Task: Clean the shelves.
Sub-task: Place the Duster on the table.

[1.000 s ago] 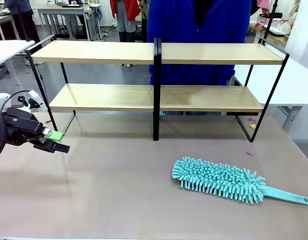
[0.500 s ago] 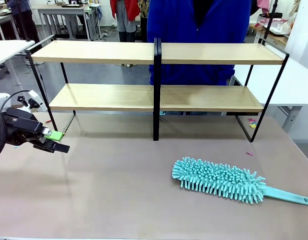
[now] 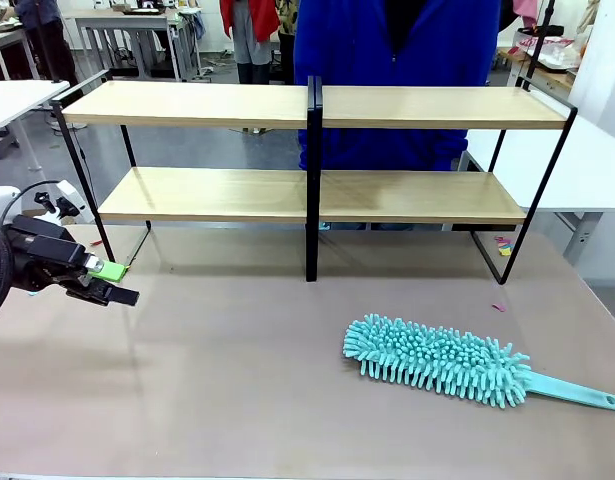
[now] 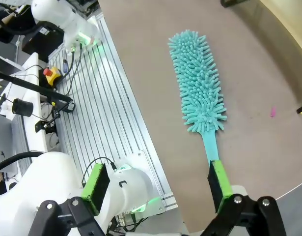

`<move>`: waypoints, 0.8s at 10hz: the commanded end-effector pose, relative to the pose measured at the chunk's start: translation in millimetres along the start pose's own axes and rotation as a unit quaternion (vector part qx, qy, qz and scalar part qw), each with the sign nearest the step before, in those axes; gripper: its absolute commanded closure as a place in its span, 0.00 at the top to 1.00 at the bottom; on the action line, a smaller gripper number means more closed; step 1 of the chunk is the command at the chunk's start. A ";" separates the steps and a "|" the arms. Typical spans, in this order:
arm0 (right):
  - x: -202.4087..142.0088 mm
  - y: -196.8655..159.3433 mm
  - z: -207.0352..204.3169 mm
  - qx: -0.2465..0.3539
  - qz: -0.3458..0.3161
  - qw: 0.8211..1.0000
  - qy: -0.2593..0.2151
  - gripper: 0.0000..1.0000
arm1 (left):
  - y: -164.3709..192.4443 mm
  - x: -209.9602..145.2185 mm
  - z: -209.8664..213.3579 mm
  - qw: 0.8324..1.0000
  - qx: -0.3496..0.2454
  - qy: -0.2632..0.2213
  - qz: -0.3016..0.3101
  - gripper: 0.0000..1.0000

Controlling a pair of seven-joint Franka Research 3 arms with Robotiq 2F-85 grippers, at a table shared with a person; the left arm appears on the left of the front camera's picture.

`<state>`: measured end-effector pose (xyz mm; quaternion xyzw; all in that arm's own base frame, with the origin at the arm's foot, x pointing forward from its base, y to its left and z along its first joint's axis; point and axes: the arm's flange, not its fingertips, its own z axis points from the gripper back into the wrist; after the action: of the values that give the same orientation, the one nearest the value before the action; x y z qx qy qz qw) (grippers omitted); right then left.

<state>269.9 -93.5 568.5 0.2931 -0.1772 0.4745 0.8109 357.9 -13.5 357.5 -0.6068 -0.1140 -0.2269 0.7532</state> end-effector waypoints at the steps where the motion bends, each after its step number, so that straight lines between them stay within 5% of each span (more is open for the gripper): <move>1: -1.0 -0.8 4.5 -0.003 0.007 1.000 0.004 1.00 | -3.6 -0.4 -2.3 1.000 -0.007 -0.007 0.001 1.00; 8: -1.0 -0.8 4.5 -0.003 0.007 1.000 0.004 1.00 | -3.6 -0.4 -2.3 1.000 -0.007 -0.007 0.001 1.00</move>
<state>269.9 -93.8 569.4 0.2924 -0.1779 0.4747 0.8109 357.9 -13.5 357.5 -0.6069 -0.1140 -0.2269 0.7531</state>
